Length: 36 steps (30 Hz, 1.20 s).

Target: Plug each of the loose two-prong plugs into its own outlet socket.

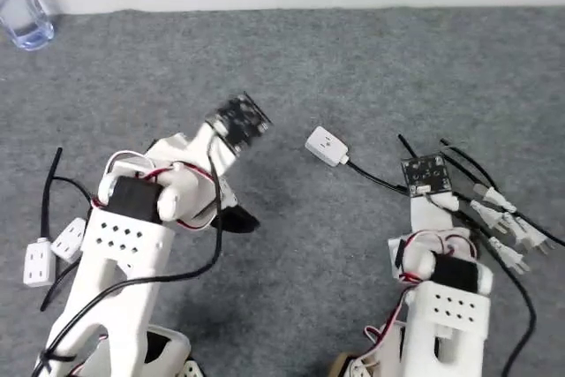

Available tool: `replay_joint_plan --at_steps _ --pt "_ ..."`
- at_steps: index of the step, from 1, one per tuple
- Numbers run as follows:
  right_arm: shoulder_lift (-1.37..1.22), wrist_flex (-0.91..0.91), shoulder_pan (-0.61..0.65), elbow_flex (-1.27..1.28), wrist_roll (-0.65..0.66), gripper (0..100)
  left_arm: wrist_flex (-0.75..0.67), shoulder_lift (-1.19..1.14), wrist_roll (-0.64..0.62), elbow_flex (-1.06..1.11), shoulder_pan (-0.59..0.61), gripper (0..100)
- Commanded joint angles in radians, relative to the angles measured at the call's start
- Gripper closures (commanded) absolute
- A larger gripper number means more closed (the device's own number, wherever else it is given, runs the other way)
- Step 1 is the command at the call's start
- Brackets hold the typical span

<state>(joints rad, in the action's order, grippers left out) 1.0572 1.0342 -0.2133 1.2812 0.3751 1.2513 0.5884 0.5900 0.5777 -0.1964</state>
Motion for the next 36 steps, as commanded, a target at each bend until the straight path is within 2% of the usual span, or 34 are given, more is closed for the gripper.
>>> replay_joint_plan --at_steps 1,5,8,10,12,15,17,21,26,29,33,36 --pt "0.013 -0.113 0.012 0.054 -0.014 61.9 -0.069 -0.032 0.031 -0.018 -0.031 56" --pt "0.016 -0.154 -0.010 0.097 -0.003 61.9 -0.204 -0.137 -0.121 -0.016 -0.094 56" --pt "0.021 -0.193 -0.081 0.100 0.009 61.9 -0.218 -0.219 -0.241 -0.016 -0.184 56" --pt "0.018 -0.229 -0.142 0.103 -0.003 61.9 -0.282 -0.269 -0.325 -0.019 -0.252 56" --pt "0.021 -0.257 -0.214 0.100 -0.031 61.9 -0.402 -0.315 -0.511 -0.021 -0.285 56" --pt "0.022 -0.292 -0.318 0.095 -0.091 61.9 -0.601 -0.394 -0.872 -0.028 -0.264 56" --pt "0.022 -0.315 -0.364 0.095 -0.114 61.9 -0.663 -0.457 -1.040 -0.050 -0.279 56" --pt "0.022 -0.338 -0.414 0.095 -0.121 61.9 -0.672 -0.605 -1.065 -0.148 -0.339 56" --pt "0.022 -0.351 -0.432 0.094 -0.121 62.0 -0.677 -0.775 -1.068 -0.280 -0.351 56" --pt "0.013 -0.366 -0.516 0.069 -0.152 62.7 -0.671 -0.839 -1.066 -0.331 -0.351 56" --pt "0.013 -0.366 -0.633 0.040 -0.299 74.3 -0.675 -0.848 -1.079 -0.332 -0.364 56" --pt "0.021 -0.369 -0.641 0.037 -0.302 84.1 -0.669 -0.847 -1.186 -0.334 -0.379 56"
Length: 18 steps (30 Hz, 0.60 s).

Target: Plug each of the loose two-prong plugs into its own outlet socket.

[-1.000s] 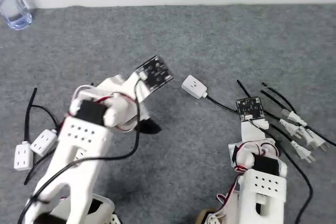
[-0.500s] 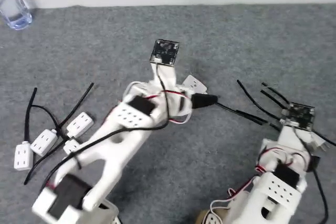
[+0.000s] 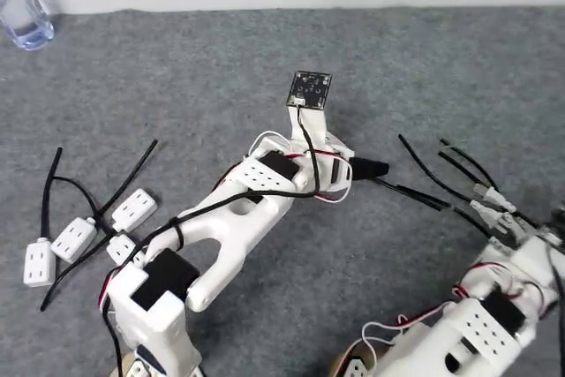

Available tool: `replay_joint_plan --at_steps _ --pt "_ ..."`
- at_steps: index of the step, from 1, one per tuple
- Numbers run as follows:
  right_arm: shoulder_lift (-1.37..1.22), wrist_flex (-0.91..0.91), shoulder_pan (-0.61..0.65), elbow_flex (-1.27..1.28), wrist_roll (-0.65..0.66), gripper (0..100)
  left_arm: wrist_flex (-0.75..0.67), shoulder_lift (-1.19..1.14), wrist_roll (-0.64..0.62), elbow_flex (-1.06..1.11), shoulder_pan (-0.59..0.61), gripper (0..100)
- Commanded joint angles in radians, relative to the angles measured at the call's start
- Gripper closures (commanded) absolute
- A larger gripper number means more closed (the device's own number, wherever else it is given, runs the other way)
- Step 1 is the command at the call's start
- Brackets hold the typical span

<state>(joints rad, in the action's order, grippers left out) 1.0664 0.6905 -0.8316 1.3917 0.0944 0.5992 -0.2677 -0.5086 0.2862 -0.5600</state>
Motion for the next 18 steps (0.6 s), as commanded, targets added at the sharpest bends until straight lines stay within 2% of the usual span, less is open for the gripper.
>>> replay_joint_plan --at_steps 1,8,13,18 --pt "0.012 -0.041 -0.024 -0.072 -0.023 84.7 -0.020 0.006 -0.130 -0.042 -0.017 56" --pt "0.002 -0.068 -0.096 -0.075 -0.032 81.1 -0.037 0.008 -0.338 -0.070 -0.008 56" --pt "0.002 -0.068 -0.096 -0.075 -0.032 81.2 -0.028 -0.002 -0.436 -0.068 0.029 56" --pt "0.002 -0.068 -0.094 -0.074 -0.032 81.2 0.143 -0.003 -0.520 -0.107 0.097 56"
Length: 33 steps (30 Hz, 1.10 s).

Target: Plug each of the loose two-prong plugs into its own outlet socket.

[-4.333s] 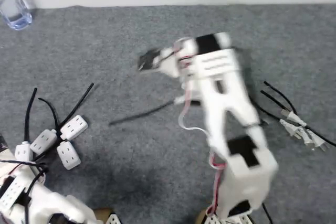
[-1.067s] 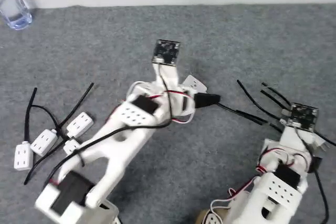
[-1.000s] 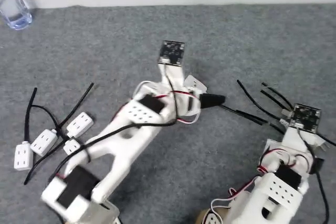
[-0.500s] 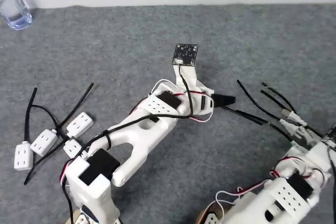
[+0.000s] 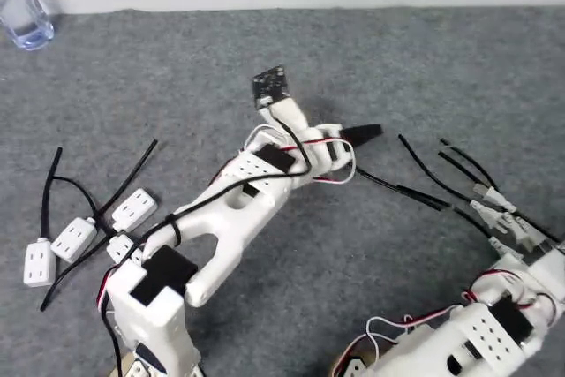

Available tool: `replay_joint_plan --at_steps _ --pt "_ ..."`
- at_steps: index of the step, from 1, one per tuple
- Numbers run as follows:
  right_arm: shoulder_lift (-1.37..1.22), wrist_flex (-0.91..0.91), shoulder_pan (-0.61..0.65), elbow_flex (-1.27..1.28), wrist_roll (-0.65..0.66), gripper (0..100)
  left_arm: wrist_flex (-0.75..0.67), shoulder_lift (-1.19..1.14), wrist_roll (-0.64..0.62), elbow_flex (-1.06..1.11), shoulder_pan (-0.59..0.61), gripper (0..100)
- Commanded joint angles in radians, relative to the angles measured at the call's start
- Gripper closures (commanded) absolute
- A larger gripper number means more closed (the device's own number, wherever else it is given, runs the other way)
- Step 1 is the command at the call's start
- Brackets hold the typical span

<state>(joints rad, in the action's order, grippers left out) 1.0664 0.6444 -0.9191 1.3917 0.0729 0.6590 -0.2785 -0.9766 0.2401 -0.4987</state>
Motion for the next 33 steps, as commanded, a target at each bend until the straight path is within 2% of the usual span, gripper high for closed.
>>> replay_joint_plan --at_steps 1,6,9,14,19,25,28,33 --pt "0.002 -0.022 -0.007 -0.074 -0.011 81.2 0.114 0.008 -0.071 -0.076 0.043 56" --pt "0.002 -0.024 -0.007 -0.072 -0.011 81.2 0.163 -0.078 -0.137 -0.143 0.046 56" --pt "0.002 -0.024 -0.005 -0.071 -0.009 81.2 0.216 -0.201 -0.138 -0.268 0.041 56" --pt "0.004 -0.022 -0.005 -0.069 -0.008 81.2 0.496 -0.454 -0.115 -0.680 -0.005 56" --pt "0.004 -0.018 0.031 -0.066 -0.002 81.2 0.736 -0.746 -0.115 -1.181 0.002 56" --pt "0.004 -0.018 0.035 -0.066 -0.002 81.2 0.962 -1.057 -0.115 -1.745 -0.002 57" --pt "0.004 -0.018 0.035 -0.066 -0.002 81.2 1.003 -1.172 -0.115 -1.936 0.008 68" --pt "0.010 -0.021 0.035 -0.057 0.000 81.2 1.022 -1.142 -0.083 -1.906 0.014 96"
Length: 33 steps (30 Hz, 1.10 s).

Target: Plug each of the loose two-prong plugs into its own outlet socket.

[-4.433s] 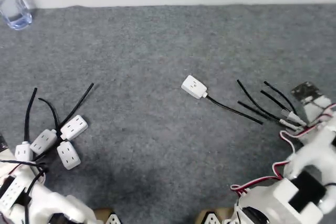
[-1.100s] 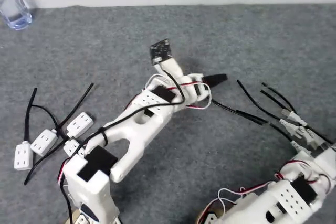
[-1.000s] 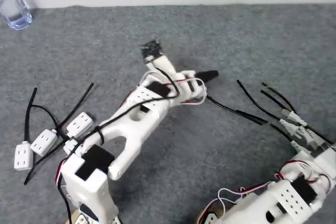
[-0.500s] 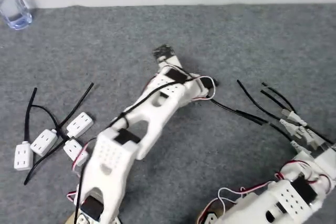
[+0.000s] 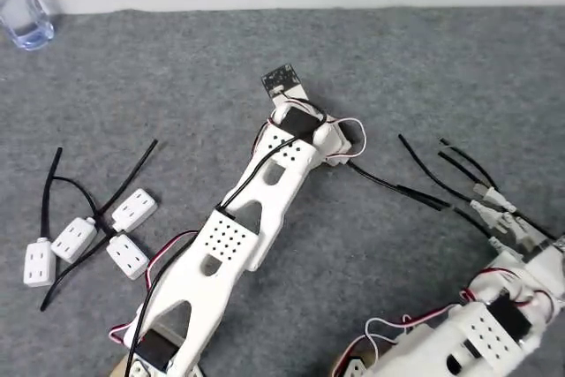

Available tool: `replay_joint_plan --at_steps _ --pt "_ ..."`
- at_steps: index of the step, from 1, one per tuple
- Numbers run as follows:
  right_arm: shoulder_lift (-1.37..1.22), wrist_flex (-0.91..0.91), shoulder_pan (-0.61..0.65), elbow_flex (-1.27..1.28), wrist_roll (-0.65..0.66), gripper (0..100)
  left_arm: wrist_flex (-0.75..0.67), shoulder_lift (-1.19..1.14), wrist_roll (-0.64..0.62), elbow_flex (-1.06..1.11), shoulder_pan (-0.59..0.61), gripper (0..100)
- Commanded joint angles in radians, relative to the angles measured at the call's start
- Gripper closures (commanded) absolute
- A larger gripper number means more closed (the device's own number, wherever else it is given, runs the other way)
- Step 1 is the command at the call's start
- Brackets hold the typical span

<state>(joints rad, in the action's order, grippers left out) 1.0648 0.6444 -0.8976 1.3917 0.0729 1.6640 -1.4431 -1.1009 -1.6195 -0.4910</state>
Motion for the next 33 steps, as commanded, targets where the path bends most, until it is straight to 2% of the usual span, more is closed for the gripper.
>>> replay_joint_plan --at_steps 1,9,13,20,23,28,33 --pt "0.015 -0.022 0.013 -0.051 0.000 81.2 0.018 0.020 0.055 -0.047 0.008 99" --pt "0.015 -0.024 0.016 -0.044 0.032 81.2 0.025 0.017 0.063 -0.042 0.009 98" --pt "0.015 -0.047 0.016 -0.040 0.031 81.2 0.086 0.015 0.092 -0.045 0.009 99" --pt "0.013 -0.054 0.016 -0.040 0.028 81.2 0.094 0.037 0.468 -0.042 -0.031 99" --pt "0.013 -0.054 0.016 -0.040 0.026 81.2 0.095 0.064 0.560 -0.042 -0.052 99" --pt "0.005 -0.058 0.067 -0.038 0.028 81.2 0.098 0.103 0.605 -0.033 -0.054 99" --pt "0.005 -0.056 0.070 -0.038 0.028 81.2 0.100 0.163 0.858 0.114 -0.097 99"
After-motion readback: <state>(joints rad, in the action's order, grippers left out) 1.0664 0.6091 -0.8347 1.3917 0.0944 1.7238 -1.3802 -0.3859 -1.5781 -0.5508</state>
